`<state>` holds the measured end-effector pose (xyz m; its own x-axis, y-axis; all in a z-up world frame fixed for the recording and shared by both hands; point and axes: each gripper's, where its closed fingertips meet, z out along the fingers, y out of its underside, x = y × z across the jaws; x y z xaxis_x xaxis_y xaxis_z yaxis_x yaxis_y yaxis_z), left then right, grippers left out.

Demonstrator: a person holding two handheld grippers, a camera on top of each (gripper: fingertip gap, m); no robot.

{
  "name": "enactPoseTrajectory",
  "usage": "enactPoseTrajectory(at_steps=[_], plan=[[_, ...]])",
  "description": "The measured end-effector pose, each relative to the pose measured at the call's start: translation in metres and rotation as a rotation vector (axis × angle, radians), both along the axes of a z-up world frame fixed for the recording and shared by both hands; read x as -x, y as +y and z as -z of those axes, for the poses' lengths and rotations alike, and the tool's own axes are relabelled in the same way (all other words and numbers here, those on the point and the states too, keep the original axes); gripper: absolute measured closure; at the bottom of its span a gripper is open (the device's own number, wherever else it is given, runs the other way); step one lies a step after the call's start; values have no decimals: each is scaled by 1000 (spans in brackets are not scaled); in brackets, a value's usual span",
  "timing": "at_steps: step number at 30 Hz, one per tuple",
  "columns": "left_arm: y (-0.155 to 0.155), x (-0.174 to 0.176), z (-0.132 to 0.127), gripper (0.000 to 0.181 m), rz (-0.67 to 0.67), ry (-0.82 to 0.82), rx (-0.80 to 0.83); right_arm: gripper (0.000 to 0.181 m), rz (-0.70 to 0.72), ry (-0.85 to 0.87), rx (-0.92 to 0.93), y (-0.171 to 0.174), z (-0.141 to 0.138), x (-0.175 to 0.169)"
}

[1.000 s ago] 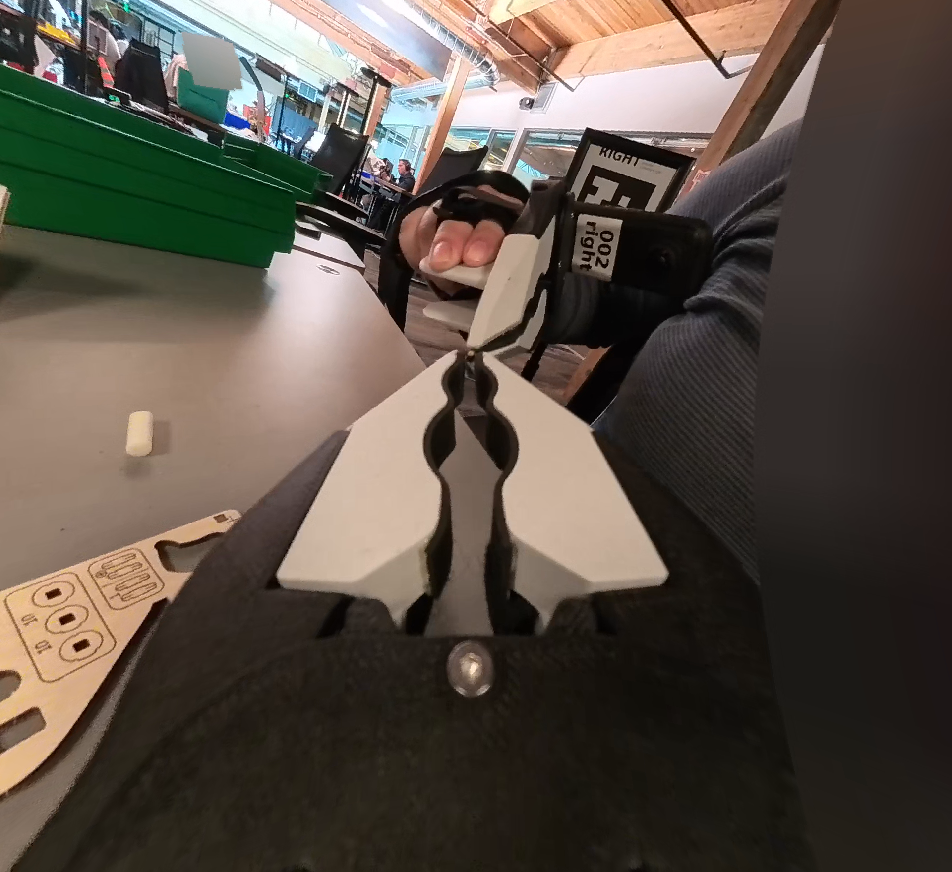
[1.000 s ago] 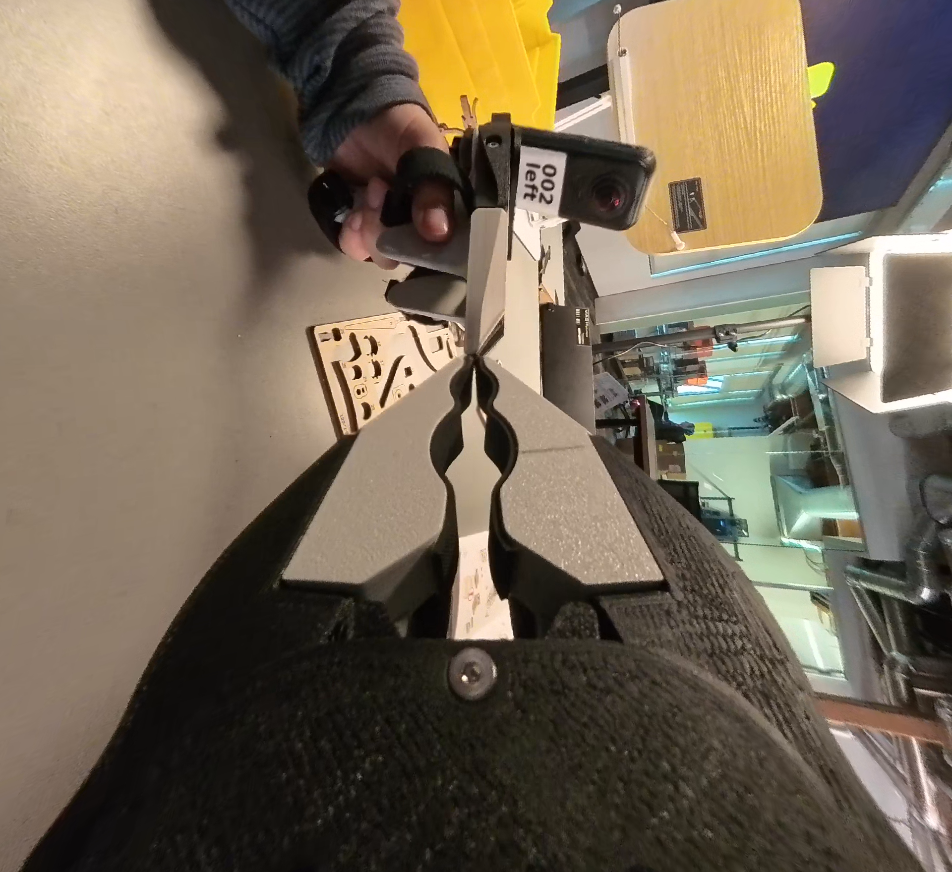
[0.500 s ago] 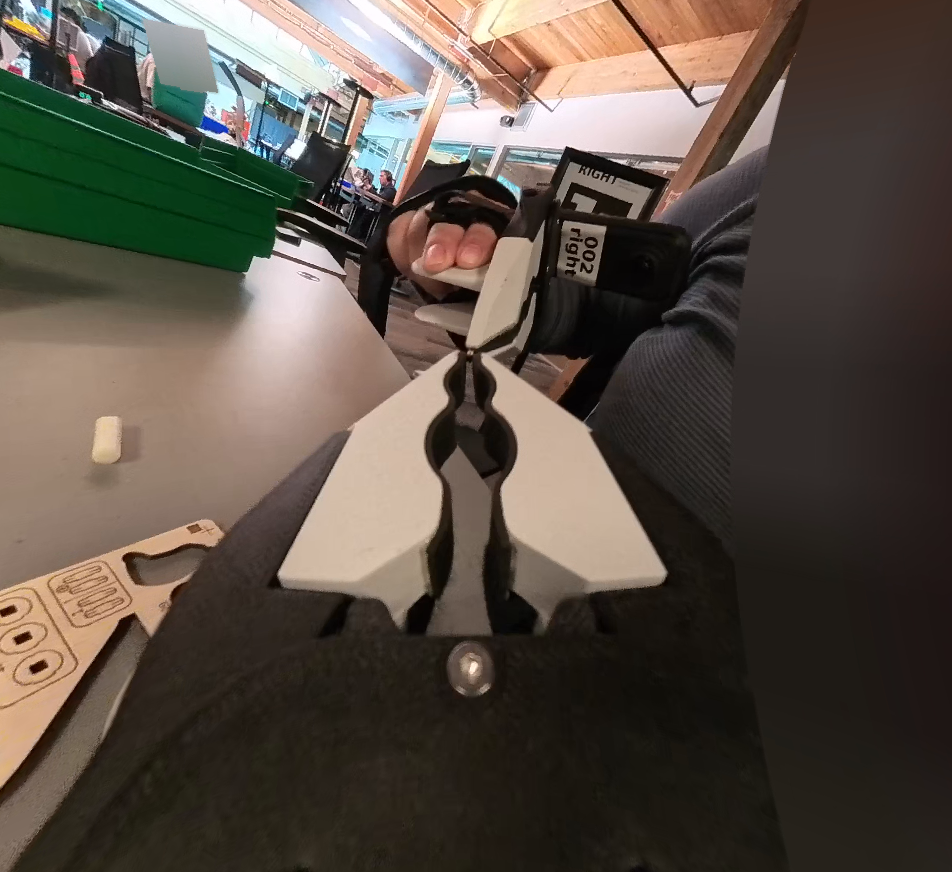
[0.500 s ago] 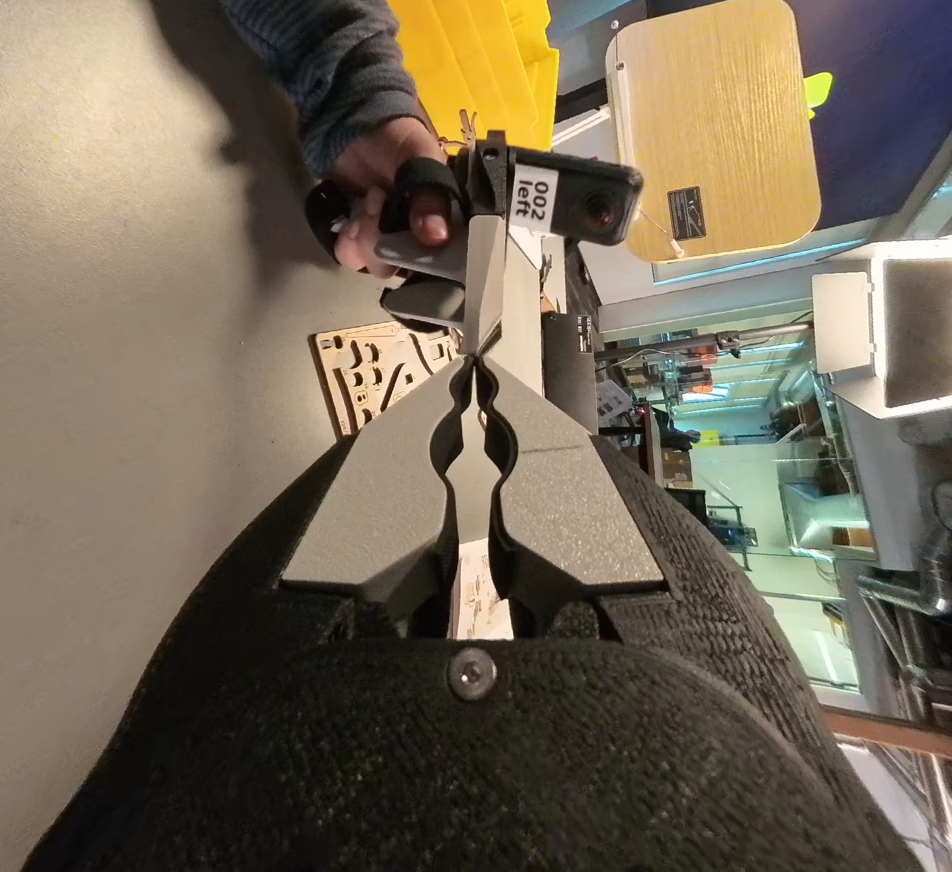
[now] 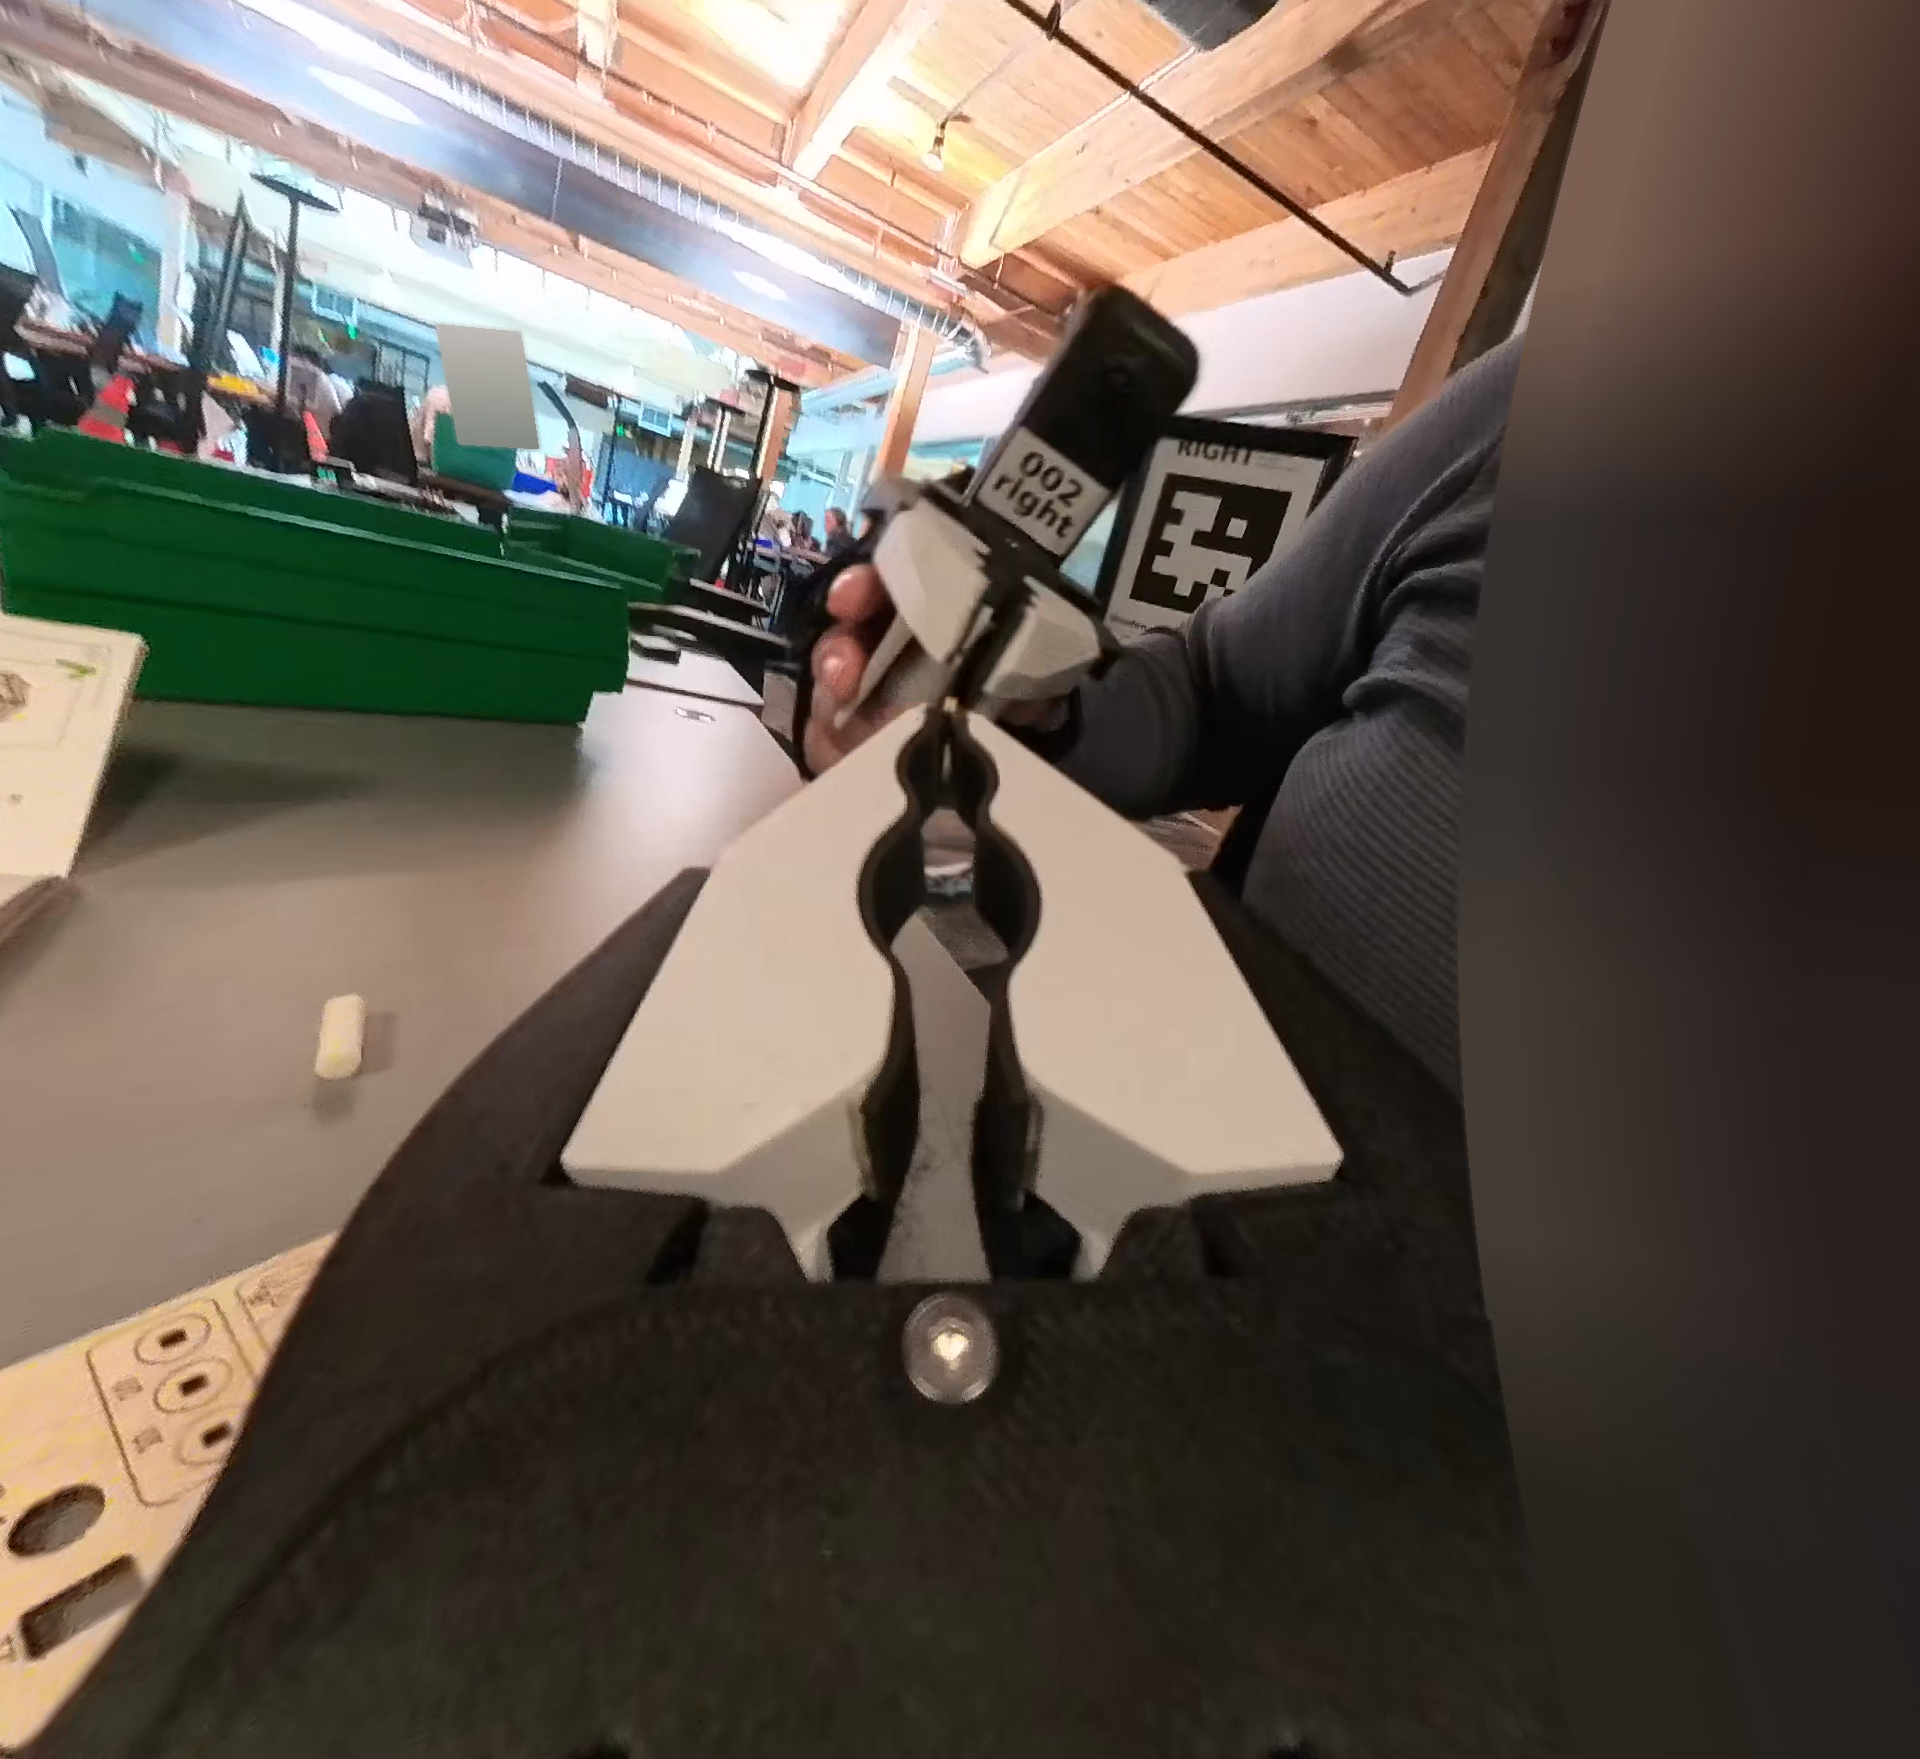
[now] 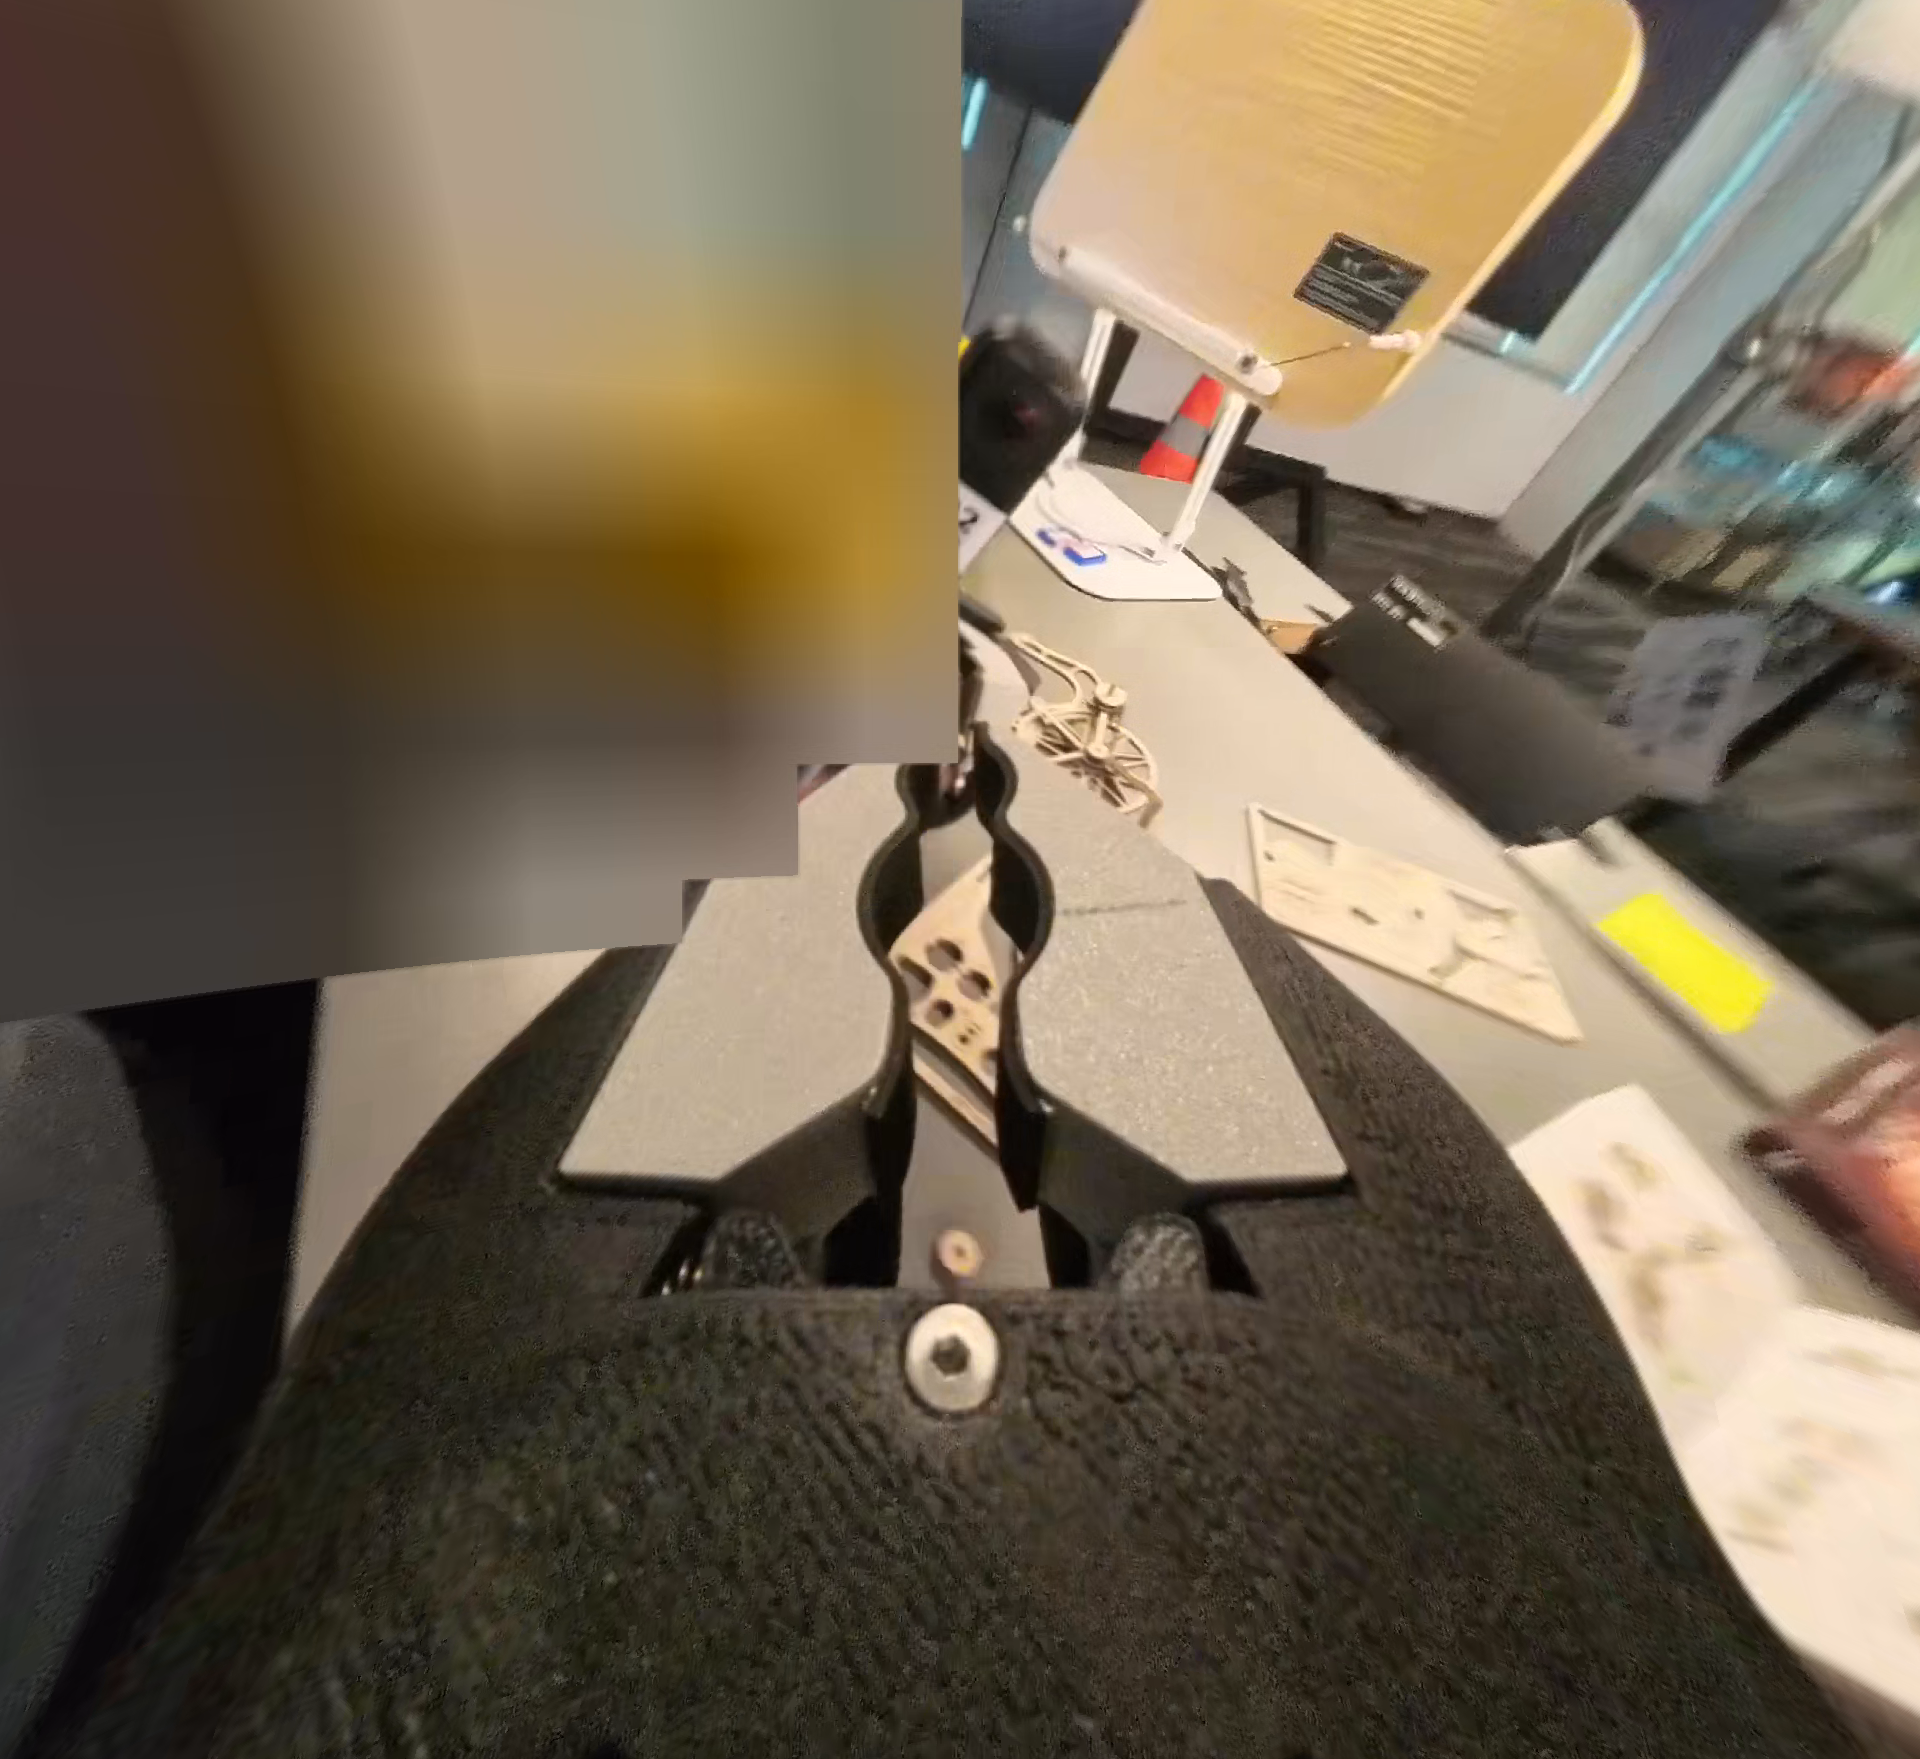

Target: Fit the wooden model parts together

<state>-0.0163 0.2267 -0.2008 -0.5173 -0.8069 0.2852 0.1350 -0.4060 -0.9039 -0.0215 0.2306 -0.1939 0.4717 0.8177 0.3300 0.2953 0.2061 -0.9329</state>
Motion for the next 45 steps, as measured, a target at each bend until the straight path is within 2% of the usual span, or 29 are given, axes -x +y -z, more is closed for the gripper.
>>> enactPoseTrajectory(at_steps=[3,8,22,27,29,32,34,37,40,42,45], plan=[[-1,4,-7,181,-38,-69,-54,178,11,157,119,5,-8,-1],[0,6,-11,181,-68,-103,-84,178,-21,226,197,5,-10,4],[-2,3,-6,181,-52,-75,-81,181,-27,103,151,2,0,8],[2,-6,5,180,-43,39,-20,181,-25,22,220,5,10,0],[12,-12,16,170,-111,122,-40,181,9,-75,287,14,25,-12],[35,-12,25,174,-270,184,-101,181,90,-379,457,24,74,-37],[53,-10,30,175,-396,222,-151,181,100,-518,619,21,100,-46],[76,-6,36,176,-625,253,-297,181,89,-619,798,17,122,-50],[86,-1,34,177,-807,215,-478,181,107,-726,840,22,133,-57],[85,-2,35,177,-845,209,-561,181,99,-767,887,19,138,-58],[77,-6,37,177,-793,206,-575,181,108,-822,912,18,144,-60]])
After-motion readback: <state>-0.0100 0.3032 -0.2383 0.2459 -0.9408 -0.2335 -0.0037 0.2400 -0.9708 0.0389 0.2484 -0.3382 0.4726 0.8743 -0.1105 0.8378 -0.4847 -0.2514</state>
